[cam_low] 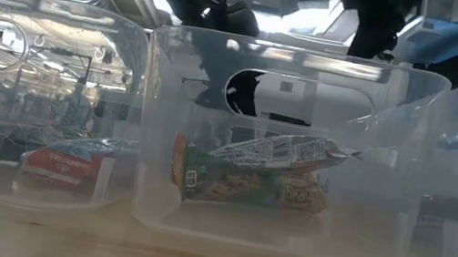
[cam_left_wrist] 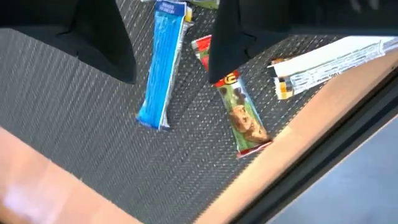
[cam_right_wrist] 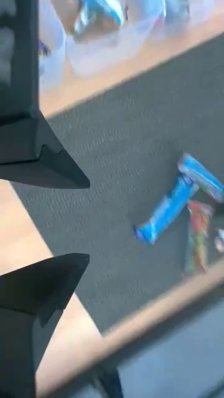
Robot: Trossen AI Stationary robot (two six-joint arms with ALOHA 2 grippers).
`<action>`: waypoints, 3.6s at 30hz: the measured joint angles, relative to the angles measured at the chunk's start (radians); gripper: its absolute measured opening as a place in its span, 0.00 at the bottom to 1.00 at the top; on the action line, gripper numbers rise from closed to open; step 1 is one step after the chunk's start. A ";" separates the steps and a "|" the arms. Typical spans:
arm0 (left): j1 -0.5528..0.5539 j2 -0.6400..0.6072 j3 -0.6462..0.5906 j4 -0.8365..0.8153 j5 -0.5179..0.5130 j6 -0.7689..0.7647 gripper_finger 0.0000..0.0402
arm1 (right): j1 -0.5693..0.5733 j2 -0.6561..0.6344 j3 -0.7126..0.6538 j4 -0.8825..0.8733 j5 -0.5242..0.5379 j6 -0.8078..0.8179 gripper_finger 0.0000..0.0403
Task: Pick and place Granola Bars by type
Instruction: Put the red granola bar into the left transparent bin
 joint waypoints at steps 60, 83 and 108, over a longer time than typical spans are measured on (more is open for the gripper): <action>-0.242 0.215 0.004 -0.300 -0.584 -1.421 0.62 | -0.355 -0.271 -0.304 0.345 -0.420 -0.451 0.45; -0.238 0.205 0.000 -0.287 -0.536 -1.251 0.60 | -0.355 -0.271 -0.304 0.328 -0.419 -0.476 0.45; -0.247 0.009 -0.002 -0.302 -0.521 -0.926 0.20 | -0.354 -0.271 -0.303 0.331 -0.413 -0.477 0.45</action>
